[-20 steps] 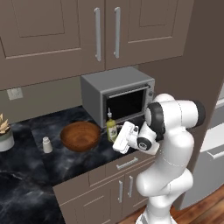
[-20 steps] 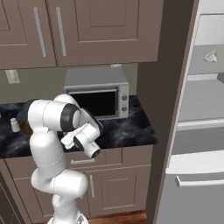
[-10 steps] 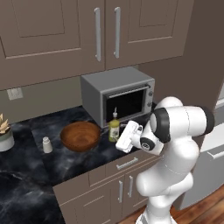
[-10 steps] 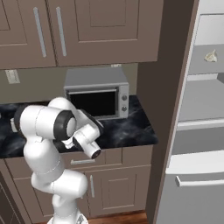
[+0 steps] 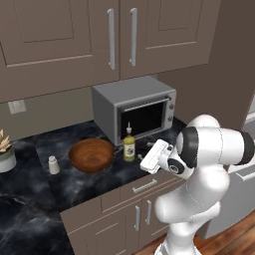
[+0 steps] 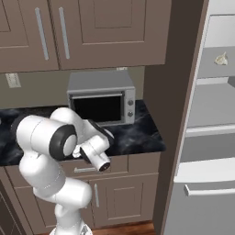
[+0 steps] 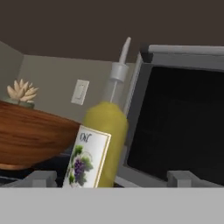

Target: Retrieve the bottle and the shaker from the cabinet and place them next to the mixing bowl on the counter. Then add garlic from the fridge to the mixing bowl.

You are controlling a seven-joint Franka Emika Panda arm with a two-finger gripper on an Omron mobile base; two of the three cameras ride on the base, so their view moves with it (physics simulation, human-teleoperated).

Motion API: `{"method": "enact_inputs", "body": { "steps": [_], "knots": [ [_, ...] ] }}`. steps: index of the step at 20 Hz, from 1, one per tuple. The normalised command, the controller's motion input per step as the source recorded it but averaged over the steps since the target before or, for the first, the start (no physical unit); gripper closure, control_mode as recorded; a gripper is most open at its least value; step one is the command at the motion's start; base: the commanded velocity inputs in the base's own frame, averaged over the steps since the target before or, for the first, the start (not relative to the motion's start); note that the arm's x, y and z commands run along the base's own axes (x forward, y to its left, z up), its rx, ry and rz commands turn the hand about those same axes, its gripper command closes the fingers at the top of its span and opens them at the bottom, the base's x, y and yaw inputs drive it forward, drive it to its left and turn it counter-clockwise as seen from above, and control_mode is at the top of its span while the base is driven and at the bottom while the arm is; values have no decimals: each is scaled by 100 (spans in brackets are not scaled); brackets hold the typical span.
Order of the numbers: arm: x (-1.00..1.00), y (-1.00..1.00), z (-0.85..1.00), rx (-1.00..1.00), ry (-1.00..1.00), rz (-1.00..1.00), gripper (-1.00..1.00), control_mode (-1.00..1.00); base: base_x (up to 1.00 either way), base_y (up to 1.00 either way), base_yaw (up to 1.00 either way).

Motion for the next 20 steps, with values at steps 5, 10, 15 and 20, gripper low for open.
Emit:
{"method": "enact_inputs", "body": {
  "steps": [5,10,15,20],
  "knots": [
    [-73,-34,30,-2,10,0,-100,-100,0,0,0],
    [-85,-77,48,-1,22,0,-100,-100,0,0,0],
    [-96,-80,36,-2,17,0,-100,-100,0,0,0],
    [-83,-73,46,-15,12,2,-100,-100,0,0,0]
  ]
}}
